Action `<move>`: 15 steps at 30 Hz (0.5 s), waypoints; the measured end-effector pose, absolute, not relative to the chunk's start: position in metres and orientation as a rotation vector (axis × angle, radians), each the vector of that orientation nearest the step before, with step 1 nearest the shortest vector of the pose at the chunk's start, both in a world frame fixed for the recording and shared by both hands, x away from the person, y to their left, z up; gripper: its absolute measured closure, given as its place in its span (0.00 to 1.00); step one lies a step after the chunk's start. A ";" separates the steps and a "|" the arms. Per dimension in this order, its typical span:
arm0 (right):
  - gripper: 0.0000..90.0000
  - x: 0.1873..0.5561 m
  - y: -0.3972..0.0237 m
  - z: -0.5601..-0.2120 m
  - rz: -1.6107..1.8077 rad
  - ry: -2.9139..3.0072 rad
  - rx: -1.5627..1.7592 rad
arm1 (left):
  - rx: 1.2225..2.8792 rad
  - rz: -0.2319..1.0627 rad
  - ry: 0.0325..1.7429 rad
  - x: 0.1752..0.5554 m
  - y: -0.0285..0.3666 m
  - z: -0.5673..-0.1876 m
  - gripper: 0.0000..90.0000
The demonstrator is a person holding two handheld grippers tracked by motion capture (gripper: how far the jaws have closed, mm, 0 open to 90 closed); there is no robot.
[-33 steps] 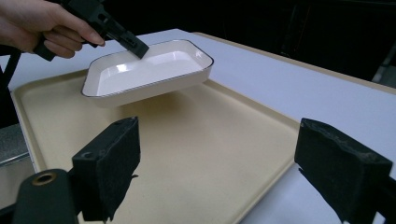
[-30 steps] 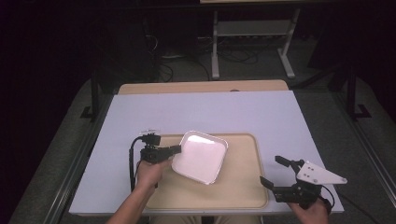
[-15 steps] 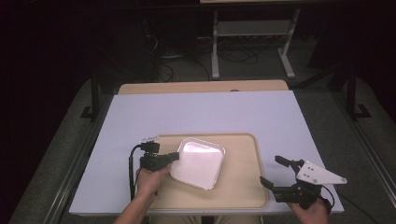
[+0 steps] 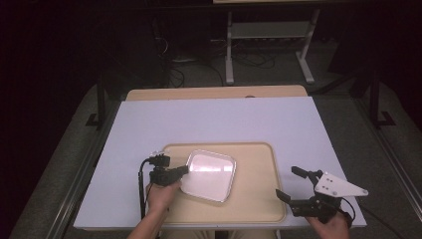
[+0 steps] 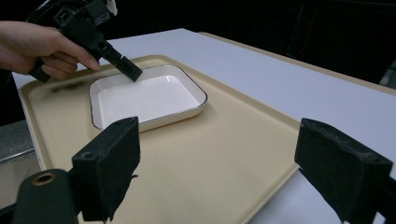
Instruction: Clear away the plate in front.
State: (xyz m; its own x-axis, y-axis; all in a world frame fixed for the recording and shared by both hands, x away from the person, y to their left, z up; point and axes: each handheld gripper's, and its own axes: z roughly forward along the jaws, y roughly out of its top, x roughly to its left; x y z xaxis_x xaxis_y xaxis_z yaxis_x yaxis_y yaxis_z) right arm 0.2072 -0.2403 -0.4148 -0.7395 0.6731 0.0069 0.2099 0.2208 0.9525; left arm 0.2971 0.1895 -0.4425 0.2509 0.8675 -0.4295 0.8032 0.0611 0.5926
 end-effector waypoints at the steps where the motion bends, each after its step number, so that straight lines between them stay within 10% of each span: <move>1: 0.15 0.207 -0.240 -0.415 1.530 2.094 0.813 | 1.729 0.105 1.552 0.297 0.190 -0.443 0.99; 15: 0.15 0.208 -0.241 -0.415 1.534 2.089 0.818 | 1.672 0.160 1.645 0.292 0.188 -0.443 0.99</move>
